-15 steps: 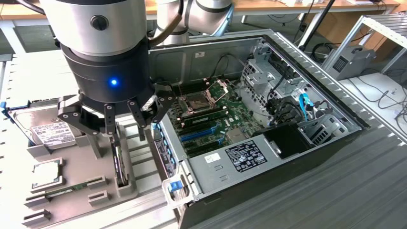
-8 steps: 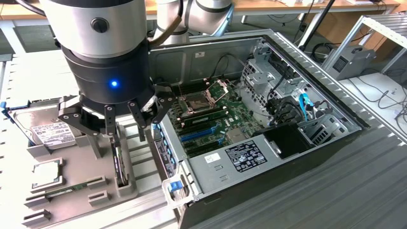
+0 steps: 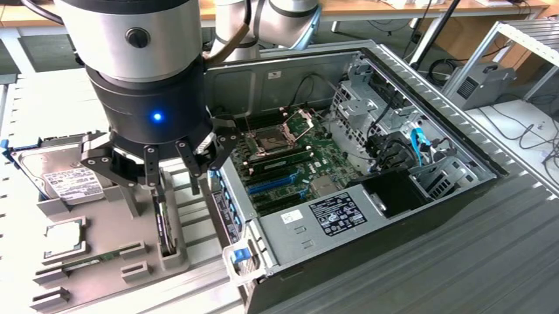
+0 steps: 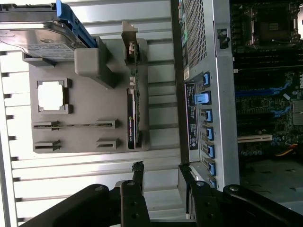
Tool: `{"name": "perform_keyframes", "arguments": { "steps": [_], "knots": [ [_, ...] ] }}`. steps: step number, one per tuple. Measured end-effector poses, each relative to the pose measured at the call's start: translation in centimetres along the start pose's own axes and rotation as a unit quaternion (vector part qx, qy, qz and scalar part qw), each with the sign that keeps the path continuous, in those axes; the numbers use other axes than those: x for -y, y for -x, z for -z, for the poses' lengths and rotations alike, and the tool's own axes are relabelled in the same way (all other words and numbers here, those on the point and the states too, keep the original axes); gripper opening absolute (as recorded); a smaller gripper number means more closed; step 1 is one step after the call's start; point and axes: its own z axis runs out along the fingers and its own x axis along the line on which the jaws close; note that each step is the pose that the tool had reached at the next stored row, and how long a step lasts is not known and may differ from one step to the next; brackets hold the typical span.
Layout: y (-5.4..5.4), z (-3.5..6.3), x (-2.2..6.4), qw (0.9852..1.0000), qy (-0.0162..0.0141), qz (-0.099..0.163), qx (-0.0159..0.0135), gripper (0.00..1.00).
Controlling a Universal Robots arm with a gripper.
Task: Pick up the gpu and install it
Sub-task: 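Pick up the gpu and move the gpu toward the slot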
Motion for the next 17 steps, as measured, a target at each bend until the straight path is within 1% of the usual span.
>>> {"name": "perform_keyframes", "arguments": {
  "steps": [17],
  "knots": [
    [-0.01, -0.34, 0.01, 1.0, 0.0, 0.0, 0.0, 0.42]
  ]
}}
